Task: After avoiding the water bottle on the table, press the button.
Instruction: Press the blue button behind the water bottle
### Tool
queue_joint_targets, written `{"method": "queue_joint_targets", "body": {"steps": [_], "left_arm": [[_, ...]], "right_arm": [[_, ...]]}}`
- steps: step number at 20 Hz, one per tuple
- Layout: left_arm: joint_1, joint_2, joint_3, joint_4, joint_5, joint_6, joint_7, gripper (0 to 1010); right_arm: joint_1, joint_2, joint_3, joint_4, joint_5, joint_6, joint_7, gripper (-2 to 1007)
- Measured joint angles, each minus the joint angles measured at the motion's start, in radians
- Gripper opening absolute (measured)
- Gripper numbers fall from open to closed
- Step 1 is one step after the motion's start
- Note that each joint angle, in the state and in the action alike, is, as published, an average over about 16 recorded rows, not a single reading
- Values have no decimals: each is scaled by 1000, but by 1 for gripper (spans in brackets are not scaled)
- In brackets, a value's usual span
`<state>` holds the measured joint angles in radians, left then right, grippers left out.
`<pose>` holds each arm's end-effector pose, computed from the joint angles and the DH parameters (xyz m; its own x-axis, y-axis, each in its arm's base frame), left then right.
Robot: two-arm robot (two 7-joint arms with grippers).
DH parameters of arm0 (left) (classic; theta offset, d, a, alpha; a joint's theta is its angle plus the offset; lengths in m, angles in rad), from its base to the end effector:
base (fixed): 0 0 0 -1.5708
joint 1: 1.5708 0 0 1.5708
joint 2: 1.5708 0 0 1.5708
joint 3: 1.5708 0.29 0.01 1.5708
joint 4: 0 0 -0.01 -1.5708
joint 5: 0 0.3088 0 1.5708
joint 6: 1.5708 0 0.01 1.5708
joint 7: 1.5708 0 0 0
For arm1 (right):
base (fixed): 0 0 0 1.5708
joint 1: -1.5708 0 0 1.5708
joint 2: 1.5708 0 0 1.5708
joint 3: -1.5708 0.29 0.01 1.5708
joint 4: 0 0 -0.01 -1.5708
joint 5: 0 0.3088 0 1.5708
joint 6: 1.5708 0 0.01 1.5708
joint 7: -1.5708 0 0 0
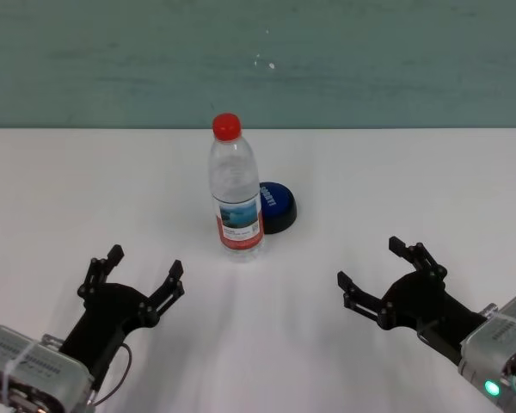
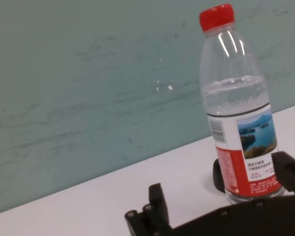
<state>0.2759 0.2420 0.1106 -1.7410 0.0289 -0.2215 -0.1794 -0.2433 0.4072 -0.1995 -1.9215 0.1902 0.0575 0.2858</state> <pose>0.2442 0.0235 -0.3240 0.3455 0.9078 0.2380 -0.9304 0.3645 -0.0397 0.2497 -0.0183 -0.2675 0.5585 -0.8198 0.1263 0.8295 0.5523 -0.0830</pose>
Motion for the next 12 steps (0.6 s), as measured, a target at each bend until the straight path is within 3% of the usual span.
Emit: {"method": "queue_joint_targets", "body": {"steps": [12], "left_arm": [[0, 0, 0, 0, 0, 0, 0, 1000]], "right_arm": [[-13, 19, 48, 0, 51, -14, 18, 1004]]}}
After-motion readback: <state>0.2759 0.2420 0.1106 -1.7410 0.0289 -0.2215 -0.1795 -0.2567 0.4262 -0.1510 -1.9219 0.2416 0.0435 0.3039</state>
